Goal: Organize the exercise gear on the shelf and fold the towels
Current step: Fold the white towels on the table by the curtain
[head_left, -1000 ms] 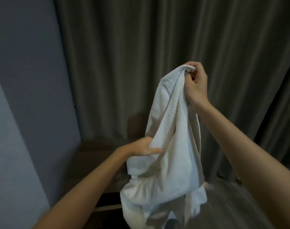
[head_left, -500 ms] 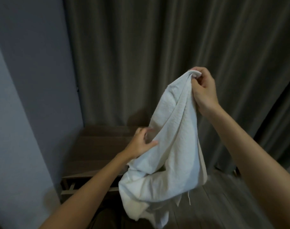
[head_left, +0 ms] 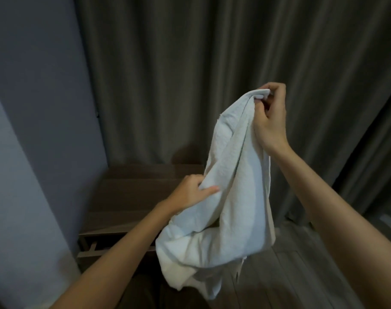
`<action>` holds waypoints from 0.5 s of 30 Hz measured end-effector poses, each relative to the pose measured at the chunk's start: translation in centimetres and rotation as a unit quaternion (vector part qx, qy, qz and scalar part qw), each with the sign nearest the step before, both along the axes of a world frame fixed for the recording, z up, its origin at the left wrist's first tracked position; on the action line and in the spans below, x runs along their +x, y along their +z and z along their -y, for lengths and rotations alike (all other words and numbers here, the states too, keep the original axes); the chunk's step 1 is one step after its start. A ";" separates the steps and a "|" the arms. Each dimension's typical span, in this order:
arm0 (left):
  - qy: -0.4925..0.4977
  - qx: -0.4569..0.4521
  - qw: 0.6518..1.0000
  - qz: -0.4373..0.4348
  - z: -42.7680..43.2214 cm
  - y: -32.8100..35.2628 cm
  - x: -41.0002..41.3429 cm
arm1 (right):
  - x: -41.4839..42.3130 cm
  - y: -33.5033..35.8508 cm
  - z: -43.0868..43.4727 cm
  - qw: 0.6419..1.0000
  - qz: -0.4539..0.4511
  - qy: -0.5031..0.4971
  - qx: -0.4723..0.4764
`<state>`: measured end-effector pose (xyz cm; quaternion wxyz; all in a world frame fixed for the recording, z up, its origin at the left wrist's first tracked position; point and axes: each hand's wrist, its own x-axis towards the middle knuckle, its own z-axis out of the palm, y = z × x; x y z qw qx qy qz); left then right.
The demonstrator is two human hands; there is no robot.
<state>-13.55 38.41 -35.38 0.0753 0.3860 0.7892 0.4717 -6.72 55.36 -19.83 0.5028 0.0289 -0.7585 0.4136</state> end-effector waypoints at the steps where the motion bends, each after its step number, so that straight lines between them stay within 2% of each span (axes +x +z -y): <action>1: 0.016 0.027 0.999 -0.010 0.3 0.0 -0.3 | 0.1 -0.1 -0.4 1.000 0.002 -0.004 -0.003; 4: 0.082 0.088 0.992 -0.049 2.2 0.6 -2.0 | 0.5 -0.9 -1.6 1.000 0.003 -0.020 -0.007; 11: 0.116 0.080 0.975 -0.170 6.7 7.4 -6.4 | 0.2 -1.1 -4.2 0.994 0.045 -0.097 0.030; 15: 0.202 0.121 0.938 -0.253 6.7 13.8 -8.0 | -1.7 2.3 -3.9 0.991 0.006 -0.131 0.010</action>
